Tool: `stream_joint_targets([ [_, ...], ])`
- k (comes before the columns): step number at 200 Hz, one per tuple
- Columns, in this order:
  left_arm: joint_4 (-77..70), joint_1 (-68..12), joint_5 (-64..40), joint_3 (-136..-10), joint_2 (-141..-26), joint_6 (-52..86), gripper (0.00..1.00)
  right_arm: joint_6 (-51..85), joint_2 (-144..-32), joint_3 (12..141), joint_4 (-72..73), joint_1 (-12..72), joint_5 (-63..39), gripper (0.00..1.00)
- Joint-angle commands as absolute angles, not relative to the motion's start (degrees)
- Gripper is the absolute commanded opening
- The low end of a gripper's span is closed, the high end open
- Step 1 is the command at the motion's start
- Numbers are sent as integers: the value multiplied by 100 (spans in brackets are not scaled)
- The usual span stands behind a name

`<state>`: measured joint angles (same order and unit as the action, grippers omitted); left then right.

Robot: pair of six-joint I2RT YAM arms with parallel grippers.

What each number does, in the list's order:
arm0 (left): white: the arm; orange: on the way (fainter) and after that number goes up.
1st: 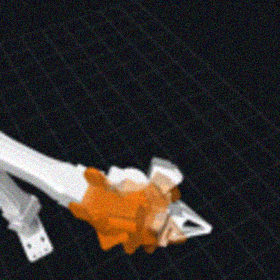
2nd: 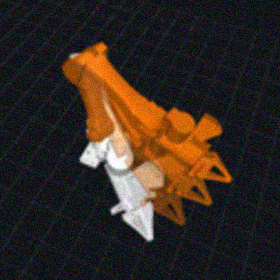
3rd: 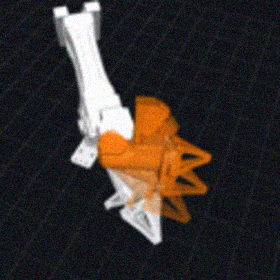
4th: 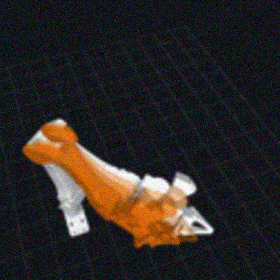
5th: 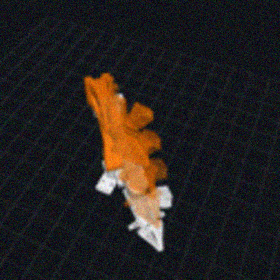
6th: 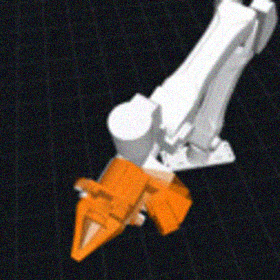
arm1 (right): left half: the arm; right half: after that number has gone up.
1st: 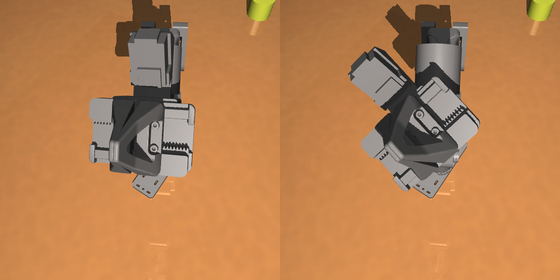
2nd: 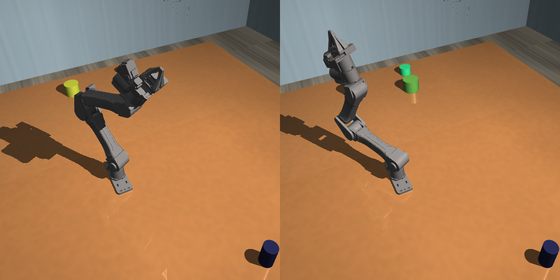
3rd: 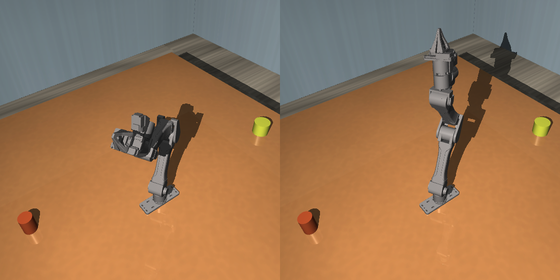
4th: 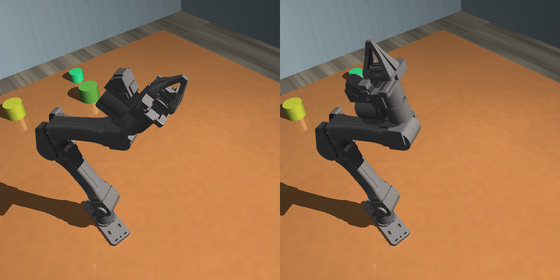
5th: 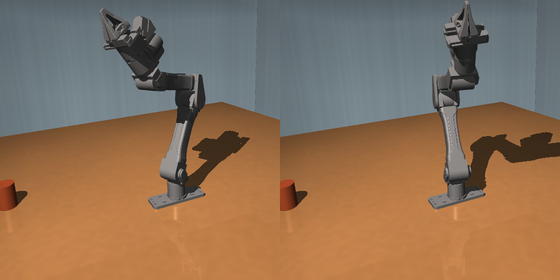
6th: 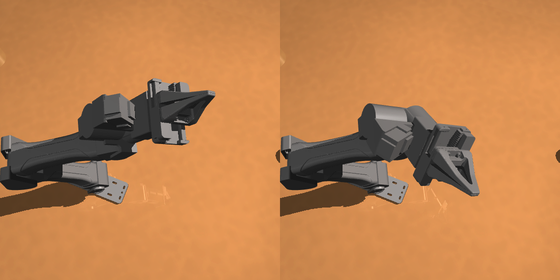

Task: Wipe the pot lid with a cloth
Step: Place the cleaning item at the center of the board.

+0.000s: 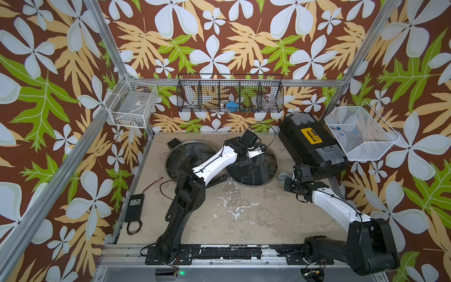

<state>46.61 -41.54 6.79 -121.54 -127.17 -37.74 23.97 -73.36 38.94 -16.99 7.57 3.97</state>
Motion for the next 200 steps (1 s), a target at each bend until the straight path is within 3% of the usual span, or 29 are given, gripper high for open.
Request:
stream_joint_targets([
  [1, 4543, -4154, 664, -12121, -12644, -3806, 0, 2487, -7408, 3852, -1515, 762, 469, 0],
  [42, 4707, -4149, 613, -12155, -12630, -3930, 0, 2504, -7629, 3779, -1422, 761, 558, 1],
  [64, 4799, -4152, 538, -12157, -12619, -4029, 0, 2489, -7831, 3777, -1383, 761, 570, 6],
  [92, 4799, -4148, 589, -12104, -12607, -4061, 0, 2463, -7992, 3787, -1329, 752, 613, 22],
  [102, 4798, -4151, 611, -12078, -12611, -4060, 0, 2461, -7984, 3825, -1377, 759, 635, 35],
  [132, 4791, -4157, 635, -12059, -12596, -4010, 12, 2425, -7667, 3898, -1543, 760, 753, 60],
  [154, 4800, -4154, 658, -12067, -12585, -3957, 19, 2376, -7405, 3994, -1697, 756, 860, 67],
  [200, 4921, -4152, 638, -12050, -12527, -3911, 29, 2181, -7173, 4297, -1902, 757, 1079, 69],
])
